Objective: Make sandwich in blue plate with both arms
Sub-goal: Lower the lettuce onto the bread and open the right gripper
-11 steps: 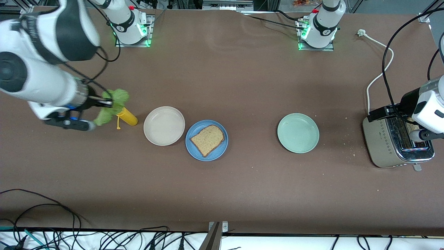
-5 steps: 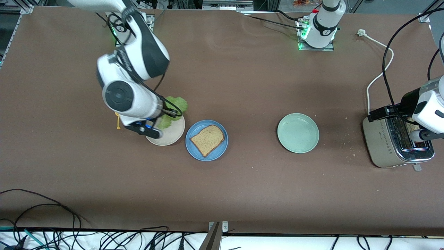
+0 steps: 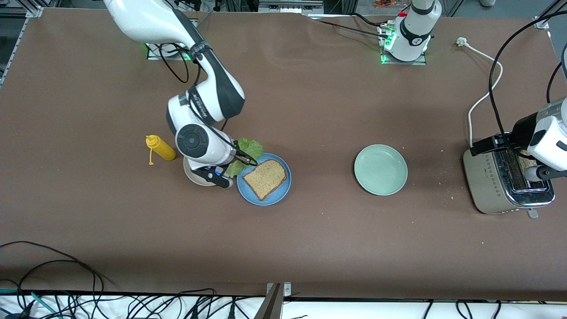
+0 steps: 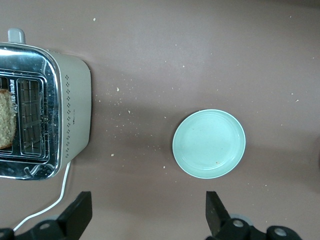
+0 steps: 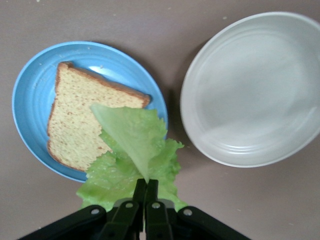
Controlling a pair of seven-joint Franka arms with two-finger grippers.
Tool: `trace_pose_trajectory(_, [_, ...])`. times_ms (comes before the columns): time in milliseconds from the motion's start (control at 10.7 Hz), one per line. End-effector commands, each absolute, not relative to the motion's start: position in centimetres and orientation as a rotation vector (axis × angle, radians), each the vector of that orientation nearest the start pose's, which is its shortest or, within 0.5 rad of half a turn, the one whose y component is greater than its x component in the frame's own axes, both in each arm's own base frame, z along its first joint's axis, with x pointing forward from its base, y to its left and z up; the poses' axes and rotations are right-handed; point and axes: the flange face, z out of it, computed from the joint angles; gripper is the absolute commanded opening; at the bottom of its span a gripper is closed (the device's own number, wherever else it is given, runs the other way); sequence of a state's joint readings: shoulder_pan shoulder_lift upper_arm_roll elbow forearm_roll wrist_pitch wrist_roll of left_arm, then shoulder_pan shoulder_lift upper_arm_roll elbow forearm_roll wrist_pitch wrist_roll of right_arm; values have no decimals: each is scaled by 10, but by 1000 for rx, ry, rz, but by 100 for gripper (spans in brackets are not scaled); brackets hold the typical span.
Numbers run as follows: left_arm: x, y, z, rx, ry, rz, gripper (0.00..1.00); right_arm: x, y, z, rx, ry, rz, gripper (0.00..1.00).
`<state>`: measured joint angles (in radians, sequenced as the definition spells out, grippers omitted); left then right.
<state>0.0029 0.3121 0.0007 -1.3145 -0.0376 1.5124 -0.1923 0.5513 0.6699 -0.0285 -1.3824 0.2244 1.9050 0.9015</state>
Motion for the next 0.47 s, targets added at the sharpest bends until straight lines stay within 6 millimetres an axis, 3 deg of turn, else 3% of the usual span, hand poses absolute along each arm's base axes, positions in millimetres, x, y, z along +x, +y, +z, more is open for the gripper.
trace_pose_trajectory(0, [637,0,552,-3132,-282,195,100,599,415,279,-2937,824,283,0])
trace_pose_trajectory(375, [637,0,552,-3133,-280,195,100,605,420,250,-2914,830,223,0])
